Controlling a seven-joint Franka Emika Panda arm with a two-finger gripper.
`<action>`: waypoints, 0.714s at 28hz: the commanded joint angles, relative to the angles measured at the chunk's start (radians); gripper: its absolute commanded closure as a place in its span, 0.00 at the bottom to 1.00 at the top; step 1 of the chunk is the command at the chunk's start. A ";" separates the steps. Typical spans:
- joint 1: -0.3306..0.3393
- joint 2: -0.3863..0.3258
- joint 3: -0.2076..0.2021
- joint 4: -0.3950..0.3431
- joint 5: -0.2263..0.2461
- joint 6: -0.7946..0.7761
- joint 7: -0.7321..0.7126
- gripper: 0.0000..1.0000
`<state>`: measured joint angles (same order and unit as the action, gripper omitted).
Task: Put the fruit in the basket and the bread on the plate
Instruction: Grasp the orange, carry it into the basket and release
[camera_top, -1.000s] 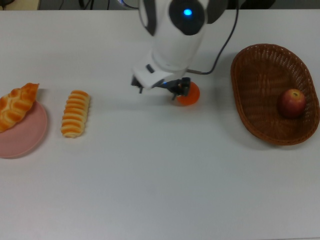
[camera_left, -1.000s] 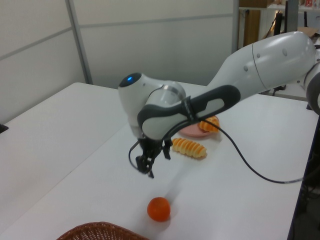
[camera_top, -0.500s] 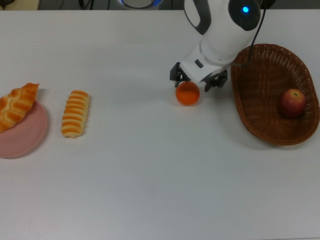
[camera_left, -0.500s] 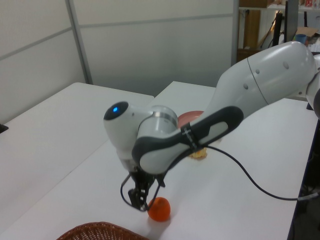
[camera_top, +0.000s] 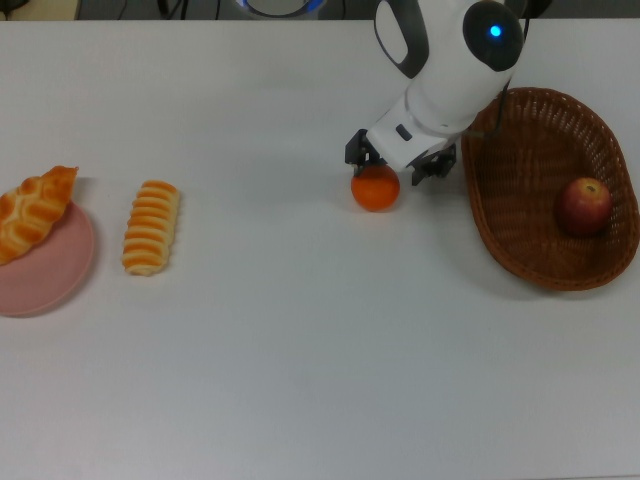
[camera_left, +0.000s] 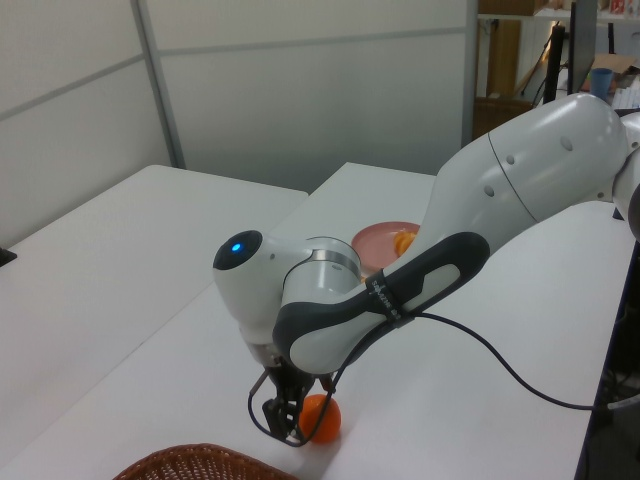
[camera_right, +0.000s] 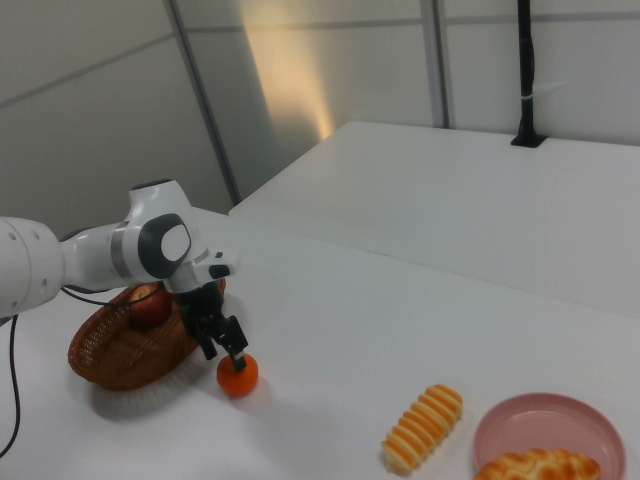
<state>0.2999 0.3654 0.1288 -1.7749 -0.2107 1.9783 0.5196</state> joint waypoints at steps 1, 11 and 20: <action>-0.031 -0.008 -0.014 -0.031 -0.042 0.062 0.010 0.00; -0.050 0.058 -0.014 -0.034 -0.088 0.105 0.013 0.00; -0.021 0.029 -0.009 -0.098 -0.088 0.100 0.040 0.00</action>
<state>0.2616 0.4390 0.1204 -1.8073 -0.2828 2.0556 0.5243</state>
